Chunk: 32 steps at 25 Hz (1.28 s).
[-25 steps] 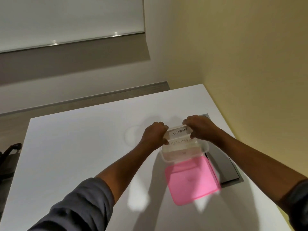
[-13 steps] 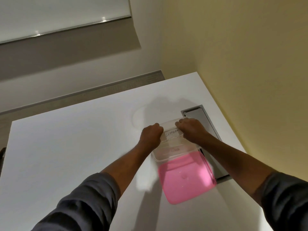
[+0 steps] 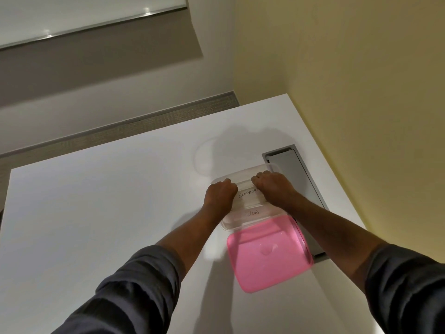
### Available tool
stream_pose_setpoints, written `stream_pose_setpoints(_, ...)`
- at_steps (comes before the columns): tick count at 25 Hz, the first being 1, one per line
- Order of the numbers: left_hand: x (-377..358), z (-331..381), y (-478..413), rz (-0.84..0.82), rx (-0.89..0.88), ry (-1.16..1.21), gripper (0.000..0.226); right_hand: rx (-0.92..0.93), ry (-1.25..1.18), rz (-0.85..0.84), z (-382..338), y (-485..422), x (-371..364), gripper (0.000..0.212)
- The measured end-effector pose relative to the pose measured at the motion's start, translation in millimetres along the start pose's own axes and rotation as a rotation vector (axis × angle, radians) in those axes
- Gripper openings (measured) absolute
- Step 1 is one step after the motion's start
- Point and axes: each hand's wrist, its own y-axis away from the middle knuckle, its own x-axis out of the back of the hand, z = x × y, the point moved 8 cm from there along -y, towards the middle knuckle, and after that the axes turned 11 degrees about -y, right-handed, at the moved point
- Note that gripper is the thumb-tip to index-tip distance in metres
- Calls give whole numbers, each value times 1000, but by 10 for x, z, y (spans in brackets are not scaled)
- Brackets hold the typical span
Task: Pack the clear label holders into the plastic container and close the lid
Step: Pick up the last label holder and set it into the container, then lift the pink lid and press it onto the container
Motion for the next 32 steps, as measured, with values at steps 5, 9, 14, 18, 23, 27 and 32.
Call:
stream_pose_setpoints(5, -55, 34, 8, -6, -37, -48, 30, -7, -29, 58, 69, 40, -24, 35)
stream_pose_setpoints(9, -59, 63, 10, -12, -46, -50, 34, -15, -68, 72, 118, 46, -33, 35)
stream_pose_setpoints(14, 164, -101, 110, 116, 62, 247, 29, -94, -419, 199, 252, 207, 193, 47)
stream_pose_setpoints(18, 349, -559, 590, 446, 457, 745, 22, -270, -747, 535, 603, 768, 416, 42)
stream_pose_setpoints(23, -565, -710, 1355, 260, 1112, 1236, 20, -634, -942, 548, 806, 1525, -137, 12)
stream_pose_setpoints(27, -1183, -38, 1613, -293, 1003, 1586, 6, -801, -952, 279, 646, 1721, -755, 23)
stream_pose_setpoints(32, -1216, 363, 1807, -443, 908, 1559, 15, -775, -916, 211, 439, 1787, -968, 17)
